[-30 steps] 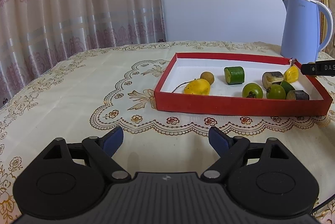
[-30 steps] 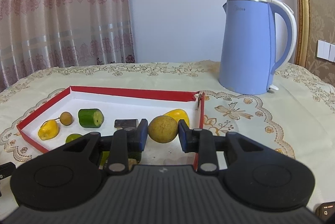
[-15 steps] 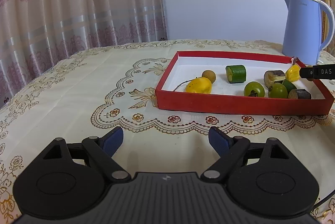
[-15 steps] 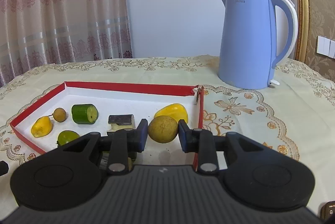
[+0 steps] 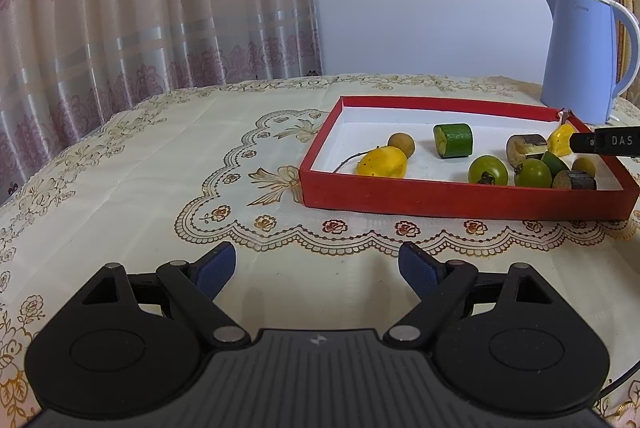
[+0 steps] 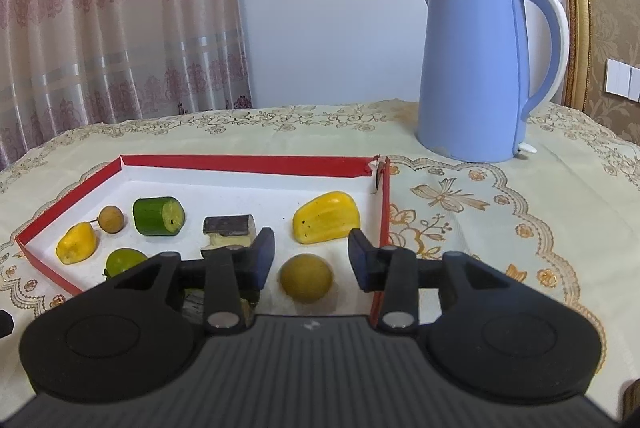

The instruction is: Organize fruits

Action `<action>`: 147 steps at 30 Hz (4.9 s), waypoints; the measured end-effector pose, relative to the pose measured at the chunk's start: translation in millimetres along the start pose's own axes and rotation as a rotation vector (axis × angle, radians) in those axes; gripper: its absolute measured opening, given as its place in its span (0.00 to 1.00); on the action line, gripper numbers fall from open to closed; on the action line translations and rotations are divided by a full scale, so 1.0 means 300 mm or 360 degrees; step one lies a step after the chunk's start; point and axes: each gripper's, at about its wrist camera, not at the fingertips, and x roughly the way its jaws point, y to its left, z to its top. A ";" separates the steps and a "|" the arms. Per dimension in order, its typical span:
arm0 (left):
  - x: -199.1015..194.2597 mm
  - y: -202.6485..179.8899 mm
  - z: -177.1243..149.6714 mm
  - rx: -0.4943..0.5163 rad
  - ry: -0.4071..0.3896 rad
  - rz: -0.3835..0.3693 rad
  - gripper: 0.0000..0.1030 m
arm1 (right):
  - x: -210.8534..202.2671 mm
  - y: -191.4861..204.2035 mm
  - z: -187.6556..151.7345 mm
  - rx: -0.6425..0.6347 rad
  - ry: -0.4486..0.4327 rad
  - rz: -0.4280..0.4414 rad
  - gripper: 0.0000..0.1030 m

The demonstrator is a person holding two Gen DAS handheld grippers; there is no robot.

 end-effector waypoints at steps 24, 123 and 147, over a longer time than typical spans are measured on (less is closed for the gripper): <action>0.003 0.001 0.000 -0.0008 0.0032 0.0021 0.87 | -0.352 0.068 -0.067 -0.0038 -0.0199 0.0018 0.99; -0.004 0.001 0.013 0.0051 0.0098 0.0113 0.87 | -0.478 0.160 -0.209 -0.0280 -0.0208 0.0315 1.00; -0.007 0.001 0.013 0.0074 0.0096 0.0140 0.87 | -0.442 0.172 -0.232 -0.0321 -0.0097 0.0355 1.00</action>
